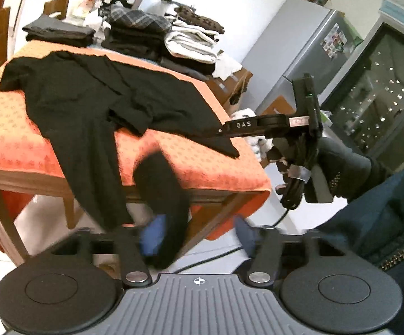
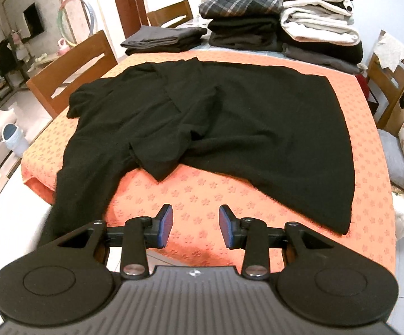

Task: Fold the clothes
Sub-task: 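Open the left tool to release the sleeve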

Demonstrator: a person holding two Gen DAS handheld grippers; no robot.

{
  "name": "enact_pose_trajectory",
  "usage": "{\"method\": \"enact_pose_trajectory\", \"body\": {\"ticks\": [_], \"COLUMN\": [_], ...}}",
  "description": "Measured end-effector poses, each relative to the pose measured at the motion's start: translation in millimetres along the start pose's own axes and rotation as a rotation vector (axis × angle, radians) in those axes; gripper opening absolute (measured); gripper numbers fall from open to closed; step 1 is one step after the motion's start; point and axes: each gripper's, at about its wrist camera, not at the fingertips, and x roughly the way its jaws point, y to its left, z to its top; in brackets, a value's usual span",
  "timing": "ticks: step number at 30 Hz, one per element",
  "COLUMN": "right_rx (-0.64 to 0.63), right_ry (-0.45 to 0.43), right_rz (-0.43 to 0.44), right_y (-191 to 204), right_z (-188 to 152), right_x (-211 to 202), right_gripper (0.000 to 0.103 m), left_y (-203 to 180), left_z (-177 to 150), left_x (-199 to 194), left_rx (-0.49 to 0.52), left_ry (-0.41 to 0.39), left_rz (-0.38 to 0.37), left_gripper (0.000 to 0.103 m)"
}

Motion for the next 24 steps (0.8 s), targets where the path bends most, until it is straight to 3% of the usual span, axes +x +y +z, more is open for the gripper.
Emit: {"method": "enact_pose_trajectory", "body": {"ticks": [8, 16, 24], "right_rx": [-0.022, -0.033, -0.076], "right_ry": [0.007, 0.043, 0.147], "right_rz": [0.022, 0.1, 0.179], "right_y": [-3, -6, -6], "right_z": [21, 73, 114], "right_x": [20, 85, 157], "right_gripper": [0.046, 0.047, 0.047], "left_y": [24, 74, 119], "left_z": [23, 83, 148], "left_x": [18, 52, 86], "left_rx": [-0.019, -0.025, -0.03], "left_ry": [-0.024, -0.062, -0.072], "left_rz": [0.133, 0.332, 0.452], "left_gripper": [0.068, 0.069, 0.069]}}
